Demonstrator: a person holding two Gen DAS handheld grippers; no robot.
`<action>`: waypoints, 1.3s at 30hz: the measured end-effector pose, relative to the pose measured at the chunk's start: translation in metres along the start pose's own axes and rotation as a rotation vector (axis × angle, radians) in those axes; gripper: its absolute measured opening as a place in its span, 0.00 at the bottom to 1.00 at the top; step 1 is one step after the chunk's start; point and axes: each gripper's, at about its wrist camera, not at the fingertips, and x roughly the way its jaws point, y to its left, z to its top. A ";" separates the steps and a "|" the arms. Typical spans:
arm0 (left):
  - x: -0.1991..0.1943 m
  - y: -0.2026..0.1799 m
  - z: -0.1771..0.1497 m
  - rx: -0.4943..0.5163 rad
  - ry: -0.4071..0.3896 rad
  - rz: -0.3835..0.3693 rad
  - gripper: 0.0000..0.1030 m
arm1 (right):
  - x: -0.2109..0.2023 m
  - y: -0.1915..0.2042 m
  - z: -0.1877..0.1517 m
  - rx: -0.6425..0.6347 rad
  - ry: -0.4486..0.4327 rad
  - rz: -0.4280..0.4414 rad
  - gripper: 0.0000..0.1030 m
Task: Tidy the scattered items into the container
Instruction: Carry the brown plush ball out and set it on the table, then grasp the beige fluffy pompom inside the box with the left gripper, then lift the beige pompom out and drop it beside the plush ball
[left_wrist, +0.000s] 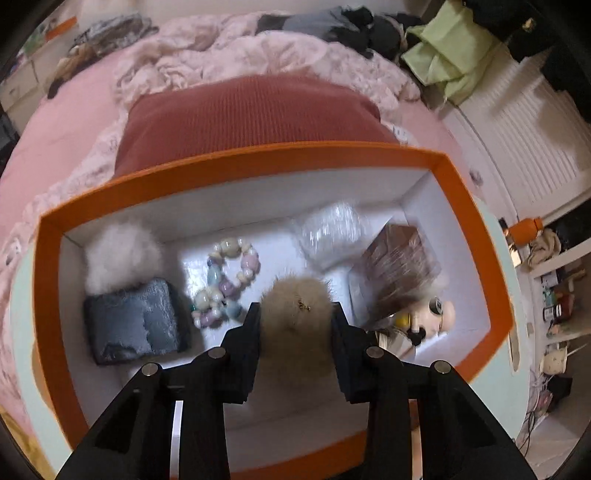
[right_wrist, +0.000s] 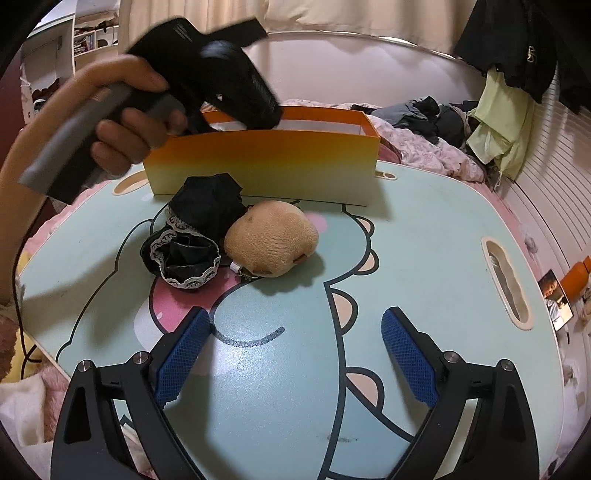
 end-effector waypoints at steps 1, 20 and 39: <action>-0.001 0.001 -0.001 -0.002 -0.003 -0.005 0.32 | 0.000 0.000 0.000 -0.001 0.000 0.000 0.91; -0.117 0.019 -0.087 0.123 -0.260 -0.276 0.31 | 0.000 0.000 0.001 -0.002 -0.001 0.001 0.92; -0.073 0.063 -0.141 0.062 -0.220 -0.279 0.68 | -0.001 0.000 0.000 -0.003 -0.003 0.001 0.92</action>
